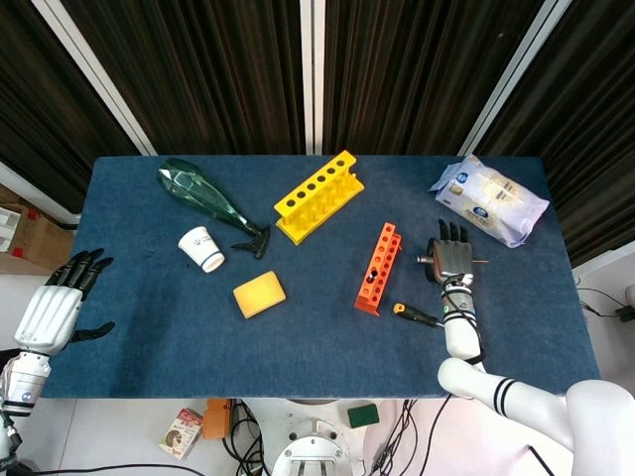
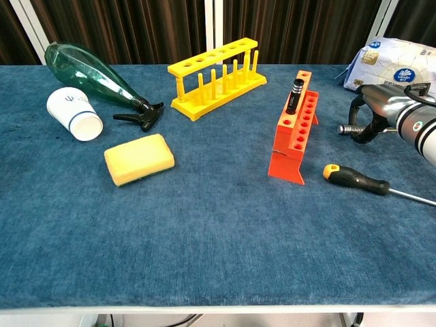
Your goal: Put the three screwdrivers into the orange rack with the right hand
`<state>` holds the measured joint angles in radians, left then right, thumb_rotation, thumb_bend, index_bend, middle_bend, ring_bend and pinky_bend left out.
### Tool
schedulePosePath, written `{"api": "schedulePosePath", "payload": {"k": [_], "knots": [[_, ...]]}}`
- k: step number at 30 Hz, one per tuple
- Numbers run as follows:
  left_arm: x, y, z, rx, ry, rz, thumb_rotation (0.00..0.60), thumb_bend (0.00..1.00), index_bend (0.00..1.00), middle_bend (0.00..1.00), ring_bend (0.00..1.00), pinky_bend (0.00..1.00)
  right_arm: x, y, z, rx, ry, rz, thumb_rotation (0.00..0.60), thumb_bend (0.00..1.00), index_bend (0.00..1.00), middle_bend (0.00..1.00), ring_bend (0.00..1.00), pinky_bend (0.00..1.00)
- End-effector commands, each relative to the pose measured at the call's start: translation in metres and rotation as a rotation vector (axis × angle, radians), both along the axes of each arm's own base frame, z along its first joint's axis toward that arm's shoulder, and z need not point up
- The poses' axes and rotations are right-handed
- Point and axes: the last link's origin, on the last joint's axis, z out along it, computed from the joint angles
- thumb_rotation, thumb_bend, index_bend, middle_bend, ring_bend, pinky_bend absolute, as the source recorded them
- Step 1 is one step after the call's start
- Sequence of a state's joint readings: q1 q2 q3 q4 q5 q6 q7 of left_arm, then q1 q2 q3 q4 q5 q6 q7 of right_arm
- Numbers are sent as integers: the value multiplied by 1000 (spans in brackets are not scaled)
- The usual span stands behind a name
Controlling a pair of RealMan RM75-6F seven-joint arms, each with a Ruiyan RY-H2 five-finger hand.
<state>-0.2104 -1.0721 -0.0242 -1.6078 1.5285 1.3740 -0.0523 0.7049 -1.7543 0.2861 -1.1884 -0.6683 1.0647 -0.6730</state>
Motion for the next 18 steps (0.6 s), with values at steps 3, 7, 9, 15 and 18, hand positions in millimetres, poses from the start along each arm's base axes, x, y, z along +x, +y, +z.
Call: {"api": "schedulePosePath", "payload": {"k": [3, 7, 9, 15, 18], "knots": [[0, 0, 0, 0, 0, 1, 600, 35, 120, 43, 31, 187, 0, 0, 1, -12, 0, 8, 600, 416, 557, 27, 0, 0], [-1, 0, 2, 2, -1, 3, 600, 35, 120, 43, 31, 187, 1, 2, 9, -38, -24, 22, 600, 418, 598, 34, 0, 0], [-1, 0, 2, 3, 0, 3, 600, 35, 120, 43, 31, 187, 0, 5, 16, -57, -40, 36, 600, 420, 622, 43, 0, 0], [0, 0, 3, 4, 0, 4, 600, 35, 120, 43, 31, 187, -1, 14, 46, -109, -155, 61, 600, 424, 649, 55, 0, 0], [1, 0, 2, 3, 1, 4, 600, 35, 120, 43, 31, 187, 3, 20, 65, -142, -233, 86, 600, 424, 653, 61, 0, 0]]}}
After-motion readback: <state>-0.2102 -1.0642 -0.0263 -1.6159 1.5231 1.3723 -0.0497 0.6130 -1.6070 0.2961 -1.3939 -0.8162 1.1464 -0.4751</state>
